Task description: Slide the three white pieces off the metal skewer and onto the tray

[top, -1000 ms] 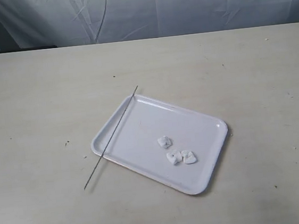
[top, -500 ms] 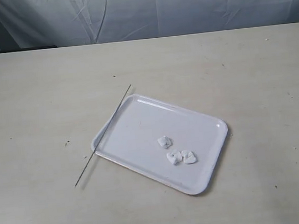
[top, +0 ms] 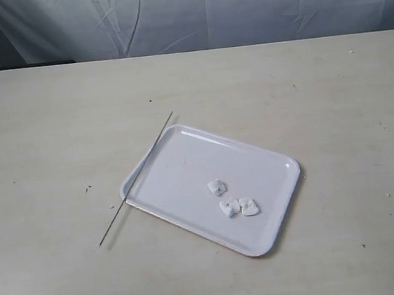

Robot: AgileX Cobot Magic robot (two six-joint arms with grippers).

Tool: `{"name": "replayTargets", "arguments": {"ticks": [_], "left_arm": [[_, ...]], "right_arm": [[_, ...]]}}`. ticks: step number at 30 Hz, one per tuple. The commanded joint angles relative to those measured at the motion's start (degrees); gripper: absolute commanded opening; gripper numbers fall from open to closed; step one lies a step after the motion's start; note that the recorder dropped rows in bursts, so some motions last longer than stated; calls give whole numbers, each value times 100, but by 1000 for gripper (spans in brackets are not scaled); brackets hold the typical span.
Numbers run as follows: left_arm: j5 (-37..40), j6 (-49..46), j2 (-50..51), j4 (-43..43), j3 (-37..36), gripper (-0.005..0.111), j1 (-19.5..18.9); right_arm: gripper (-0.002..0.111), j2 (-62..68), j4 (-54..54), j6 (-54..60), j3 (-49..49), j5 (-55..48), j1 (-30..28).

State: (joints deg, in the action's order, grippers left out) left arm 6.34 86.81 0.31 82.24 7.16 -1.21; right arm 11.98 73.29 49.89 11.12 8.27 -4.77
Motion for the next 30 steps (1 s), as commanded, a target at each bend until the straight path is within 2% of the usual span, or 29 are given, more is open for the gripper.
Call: {"name": "replayTargets", "arguments": {"ticks": [1,19,21,23,26,28,30], "left_arm": [[-241,-29,-31,-285,-61,29,29],[-260,-50,-31,-285,-90,29,29],[-273,-50,-31,-271,-96,29,29],[-381,-50,-31,61,-96,29,29],[-795,-50,-31,1771,-96,29,29],[-1104,-140,-31,1771,-193,29,29],[-1117,-140,-31,1771,-413,29,29]], "right_arm": [[-1,-31,155,-12,-59,102,27],[-1,-31,124,-12,-59,47,27],[-1,-42,-172,-12,-59,47,27],[-1,-88,-1073,-12,-102,47,27],[-1,-169,-2892,-12,-262,-6,27],[-1,-208,-3566,-12,-407,-117,27],[-1,-271,-3593,-12,-596,-293,27]]}}
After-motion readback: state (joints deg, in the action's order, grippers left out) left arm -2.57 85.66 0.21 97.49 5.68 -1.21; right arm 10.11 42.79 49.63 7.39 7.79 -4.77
